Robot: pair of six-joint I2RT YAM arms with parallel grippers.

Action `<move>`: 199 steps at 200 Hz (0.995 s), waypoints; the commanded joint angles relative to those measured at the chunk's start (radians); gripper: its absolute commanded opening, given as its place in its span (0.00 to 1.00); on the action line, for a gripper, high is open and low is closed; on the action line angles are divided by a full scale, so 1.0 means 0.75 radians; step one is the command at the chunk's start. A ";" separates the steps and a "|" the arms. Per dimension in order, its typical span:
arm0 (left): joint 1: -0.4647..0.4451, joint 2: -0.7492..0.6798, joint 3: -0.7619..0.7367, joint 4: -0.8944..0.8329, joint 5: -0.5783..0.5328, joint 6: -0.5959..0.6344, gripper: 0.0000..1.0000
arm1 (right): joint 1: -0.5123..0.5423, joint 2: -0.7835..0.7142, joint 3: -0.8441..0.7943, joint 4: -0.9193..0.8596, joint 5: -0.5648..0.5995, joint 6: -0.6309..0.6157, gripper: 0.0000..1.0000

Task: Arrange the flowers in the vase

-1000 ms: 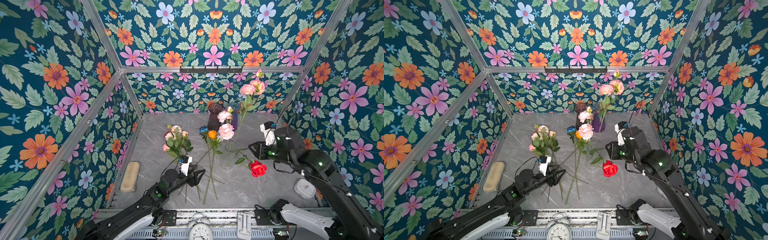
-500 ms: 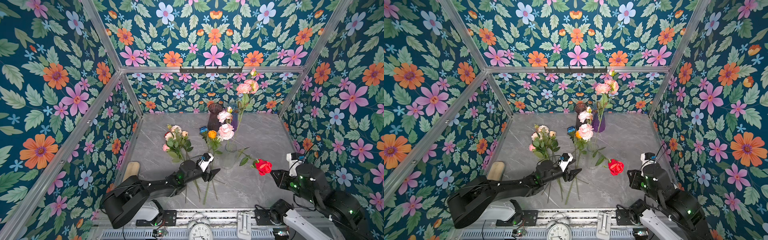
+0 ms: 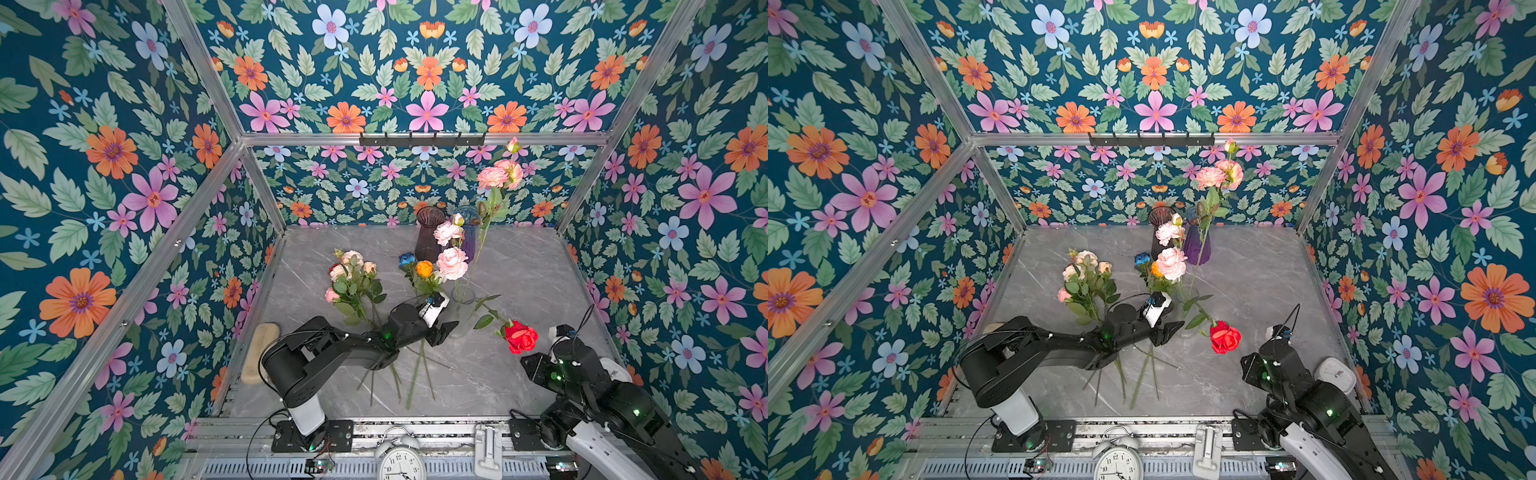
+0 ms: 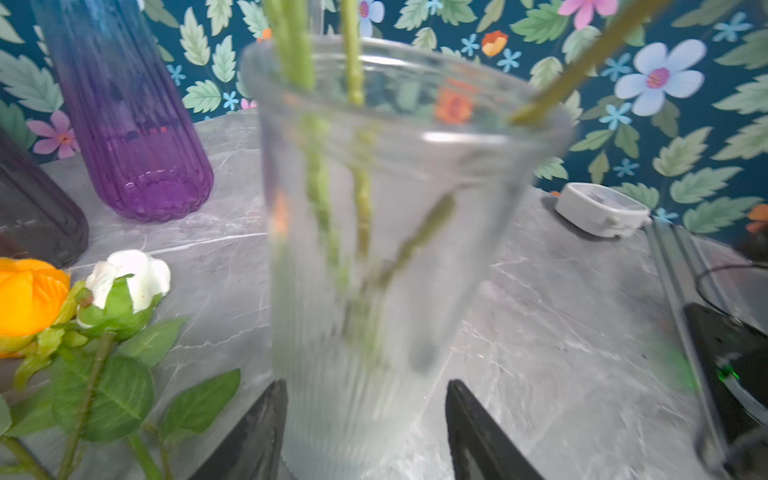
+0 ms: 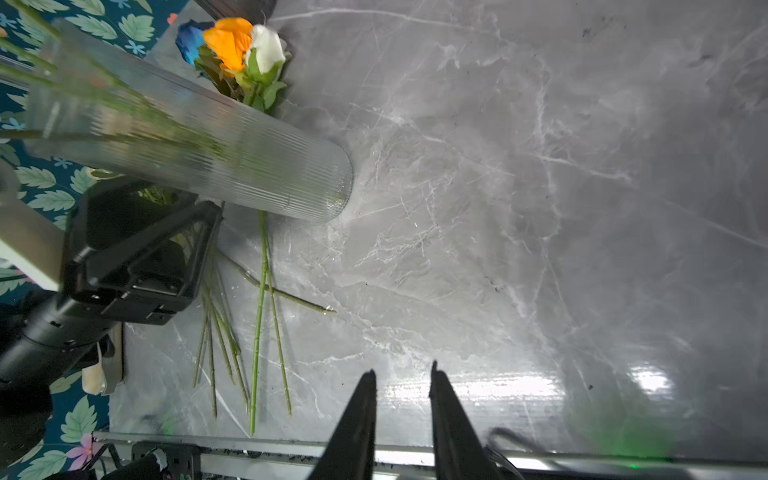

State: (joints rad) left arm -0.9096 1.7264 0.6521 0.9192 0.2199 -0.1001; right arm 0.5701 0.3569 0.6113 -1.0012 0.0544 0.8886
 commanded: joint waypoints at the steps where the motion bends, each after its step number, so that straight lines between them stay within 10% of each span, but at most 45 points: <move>1: 0.000 0.030 0.029 -0.004 -0.063 -0.030 0.62 | 0.000 0.003 -0.063 0.157 -0.055 0.054 0.26; 70: -0.011 0.178 0.155 0.011 -0.030 -0.063 0.61 | -0.111 0.249 -0.142 0.463 -0.192 -0.028 0.26; 151: -0.023 0.405 0.463 -0.051 0.036 -0.087 0.60 | -1.016 0.404 -0.283 0.720 -1.030 -0.157 0.25; 199: -0.027 0.572 0.724 -0.116 0.059 -0.130 0.61 | -1.133 0.646 -0.277 0.922 -1.178 -0.163 0.26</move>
State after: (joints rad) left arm -0.9260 2.1155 1.1229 0.8551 0.2455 -0.1776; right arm -0.2729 0.7856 0.3939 -0.4278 -0.7292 0.7818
